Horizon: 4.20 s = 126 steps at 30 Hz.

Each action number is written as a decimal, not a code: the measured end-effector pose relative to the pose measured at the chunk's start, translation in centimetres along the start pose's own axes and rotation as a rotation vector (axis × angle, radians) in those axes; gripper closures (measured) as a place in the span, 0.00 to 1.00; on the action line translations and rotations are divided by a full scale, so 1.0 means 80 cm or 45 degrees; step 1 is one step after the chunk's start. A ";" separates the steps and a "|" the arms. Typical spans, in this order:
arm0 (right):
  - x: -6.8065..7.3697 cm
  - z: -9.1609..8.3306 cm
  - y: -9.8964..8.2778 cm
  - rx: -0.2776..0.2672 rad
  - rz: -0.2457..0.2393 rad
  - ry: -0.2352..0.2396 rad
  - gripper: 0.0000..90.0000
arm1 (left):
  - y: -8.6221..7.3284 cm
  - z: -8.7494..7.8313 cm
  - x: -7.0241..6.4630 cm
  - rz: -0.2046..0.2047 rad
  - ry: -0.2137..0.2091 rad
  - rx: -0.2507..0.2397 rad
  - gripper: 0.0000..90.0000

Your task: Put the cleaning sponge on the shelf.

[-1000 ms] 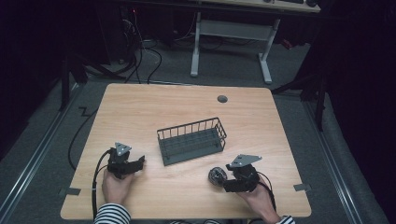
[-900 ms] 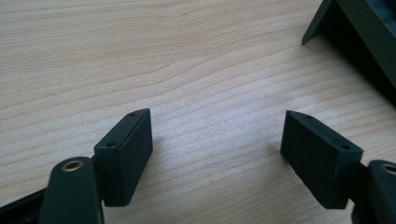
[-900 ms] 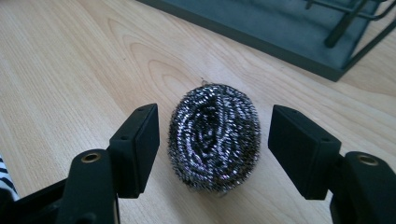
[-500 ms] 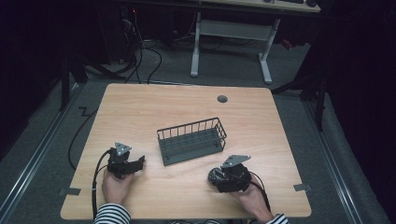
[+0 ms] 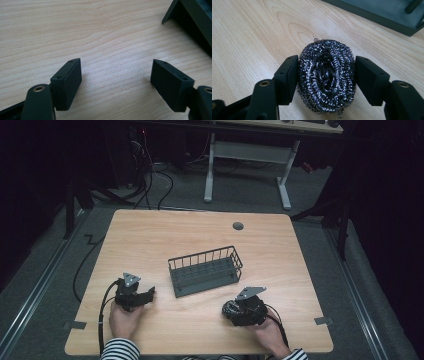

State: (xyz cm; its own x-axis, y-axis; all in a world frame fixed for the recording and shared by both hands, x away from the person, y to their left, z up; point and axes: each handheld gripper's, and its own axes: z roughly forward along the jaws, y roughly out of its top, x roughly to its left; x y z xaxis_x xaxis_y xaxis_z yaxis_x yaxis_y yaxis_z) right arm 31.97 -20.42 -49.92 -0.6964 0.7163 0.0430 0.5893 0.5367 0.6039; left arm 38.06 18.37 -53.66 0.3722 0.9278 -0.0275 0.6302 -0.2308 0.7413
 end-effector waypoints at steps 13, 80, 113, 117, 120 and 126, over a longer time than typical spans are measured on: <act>-0.005 -0.009 0.004 -0.064 -0.001 0.065 0.44 | 0.000 0.000 0.000 -0.005 -0.003 -0.001 0.28; -0.079 -0.057 0.176 -0.204 0.050 0.076 0.45 | 0.000 0.000 0.000 -0.001 0.002 0.000 0.28; -0.093 0.033 0.187 0.012 0.106 -0.006 0.44 | 0.000 0.000 -0.001 0.006 0.007 0.003 0.28; -0.096 0.035 0.185 0.014 0.127 -0.009 0.44 | 0.000 0.000 -0.001 0.007 0.007 0.003 0.28; -0.097 0.039 0.183 0.036 0.135 -0.012 0.44 | 0.000 0.000 -0.001 0.008 0.008 0.004 0.28; -0.097 0.044 0.183 0.060 0.117 -0.001 0.42 | 0.000 0.000 -0.001 0.008 0.008 0.004 0.28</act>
State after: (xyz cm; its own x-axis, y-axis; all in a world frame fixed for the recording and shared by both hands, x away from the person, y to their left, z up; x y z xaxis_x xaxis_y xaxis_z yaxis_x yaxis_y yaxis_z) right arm 47.43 -16.57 -44.19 -0.6383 0.7638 0.0960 0.6693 0.4890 0.5594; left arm 38.03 18.30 -53.66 0.3718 0.9281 -0.0188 0.6303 -0.2375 0.7391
